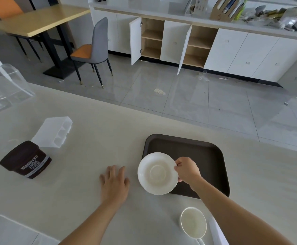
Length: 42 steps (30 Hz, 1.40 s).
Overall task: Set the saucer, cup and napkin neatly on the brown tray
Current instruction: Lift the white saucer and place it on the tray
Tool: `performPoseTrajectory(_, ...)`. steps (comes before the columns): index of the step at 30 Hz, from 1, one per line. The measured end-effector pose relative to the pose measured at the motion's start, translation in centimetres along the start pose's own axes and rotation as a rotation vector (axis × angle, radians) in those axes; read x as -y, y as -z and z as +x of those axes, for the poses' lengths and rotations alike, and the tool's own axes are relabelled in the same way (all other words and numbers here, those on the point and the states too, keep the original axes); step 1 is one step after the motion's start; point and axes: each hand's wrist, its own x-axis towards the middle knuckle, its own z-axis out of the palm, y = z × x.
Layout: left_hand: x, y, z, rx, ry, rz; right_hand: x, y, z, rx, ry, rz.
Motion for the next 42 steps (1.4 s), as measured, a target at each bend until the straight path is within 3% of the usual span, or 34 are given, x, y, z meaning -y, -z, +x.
performPoseTrajectory(12, 0.3, -3.8, -0.1, -0.049, 0.035, 0.041, -1.8, -0.4, 2.8, -0.008, -0.089, -0.013)
performPoseTrajectory(34, 0.5, -4.2, -0.1, -0.148, 0.045, 0.033, -2.1, -1.3, 3.9, -0.069, 0.025, 0.143)
performPoseTrajectory(42, 0.1, -3.9, -0.2, -0.151, 0.055, 0.024, -3.1, -1.6, 3.8, -0.015, 0.012, 0.237)
